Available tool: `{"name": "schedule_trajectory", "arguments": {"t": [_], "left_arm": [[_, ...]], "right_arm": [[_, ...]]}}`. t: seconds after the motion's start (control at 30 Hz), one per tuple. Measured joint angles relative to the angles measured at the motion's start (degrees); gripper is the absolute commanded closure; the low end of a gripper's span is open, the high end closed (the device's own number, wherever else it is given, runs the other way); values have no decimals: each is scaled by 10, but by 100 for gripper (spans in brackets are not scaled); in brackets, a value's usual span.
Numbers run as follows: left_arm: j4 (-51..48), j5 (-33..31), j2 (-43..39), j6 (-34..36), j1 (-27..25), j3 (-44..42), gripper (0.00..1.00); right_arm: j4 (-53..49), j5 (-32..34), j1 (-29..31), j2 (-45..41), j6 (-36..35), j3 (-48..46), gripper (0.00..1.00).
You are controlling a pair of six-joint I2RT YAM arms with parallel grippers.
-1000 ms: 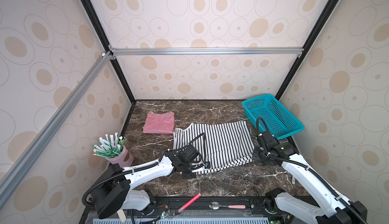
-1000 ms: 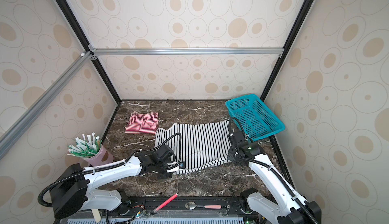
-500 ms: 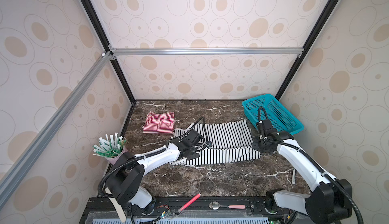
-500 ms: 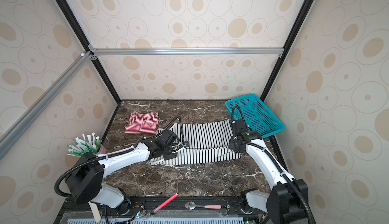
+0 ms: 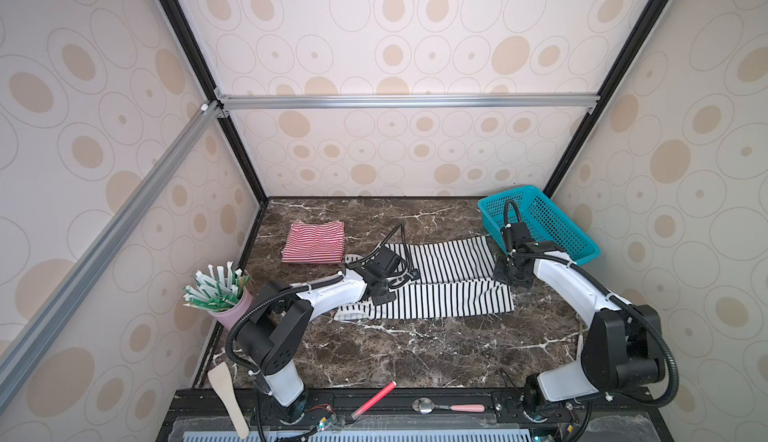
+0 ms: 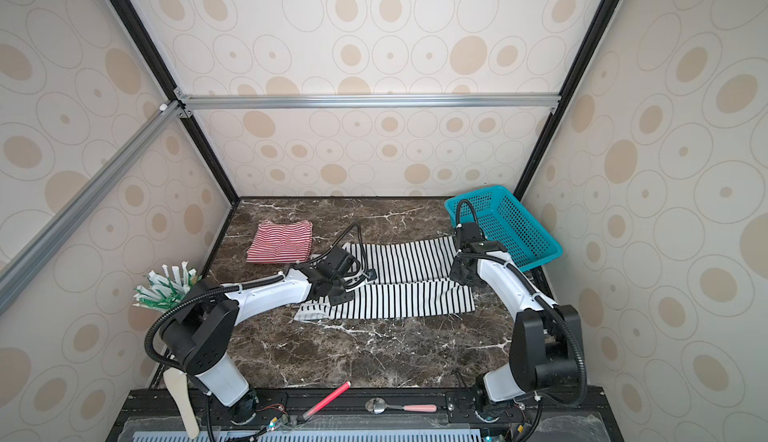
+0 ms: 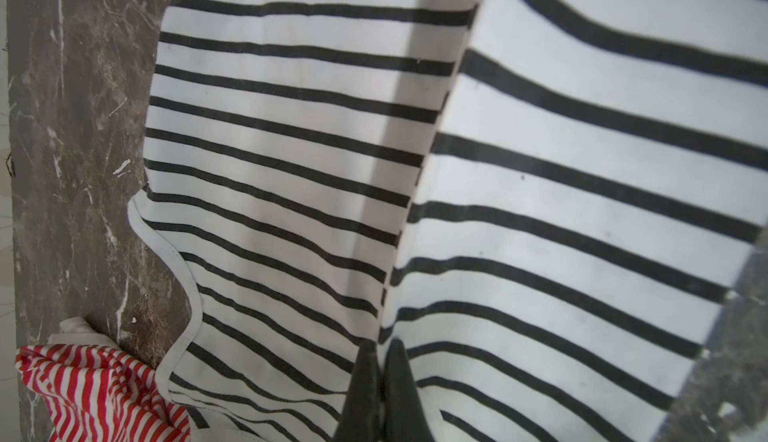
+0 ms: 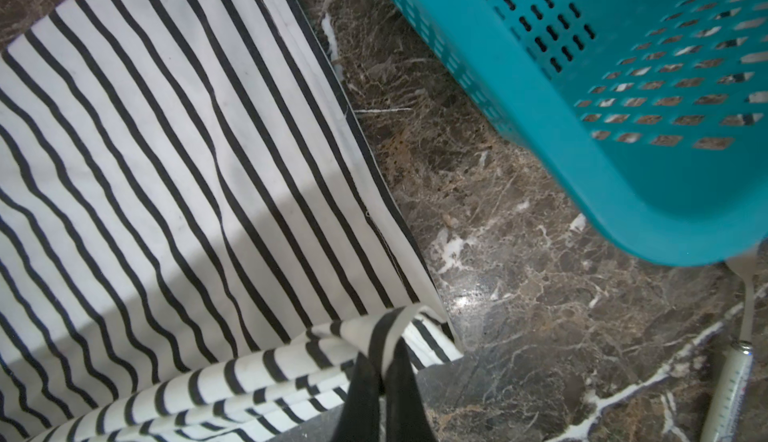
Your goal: Fold and stack the tank tops
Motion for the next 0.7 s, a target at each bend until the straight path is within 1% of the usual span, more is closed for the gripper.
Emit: {"name": "schedule_trajectory", "arguments": {"t": [0.07, 0.1, 0.17, 0.23, 0.3, 0.33, 0.4, 0.5, 0.6, 0.7], "left_arm": [[2, 0, 6, 0, 0, 0, 100], [4, 0, 8, 0, 0, 0, 97], [4, -1, 10, 0, 0, 0, 93], [5, -4, 10, 0, 0, 0, 84], [7, -13, 9, -2, 0, 0, 75], [7, -16, 9, -5, 1, 0, 73], [9, -25, 2, -10, 2, -2, 72], [9, -28, -25, -16, 3, -14, 72], [6, -15, -55, -23, 3, -30, 74], [4, 6, -70, -29, 2, -46, 75]], "right_arm": [[4, 0, -1, 12, -1, 0, 99], [5, 1, -2, 17, -2, 1, 92], [10, 2, -3, 25, -2, 2, 72], [9, 5, -4, 29, -8, 7, 62], [11, 7, -5, 27, -10, 12, 58], [14, 7, -5, 24, -13, 12, 58], [16, 6, -5, 9, -14, 8, 58], [23, -3, 0, -29, -12, -14, 62], [34, -30, 9, -58, -7, -50, 67], [51, -56, 17, -59, -1, -89, 70]]}}
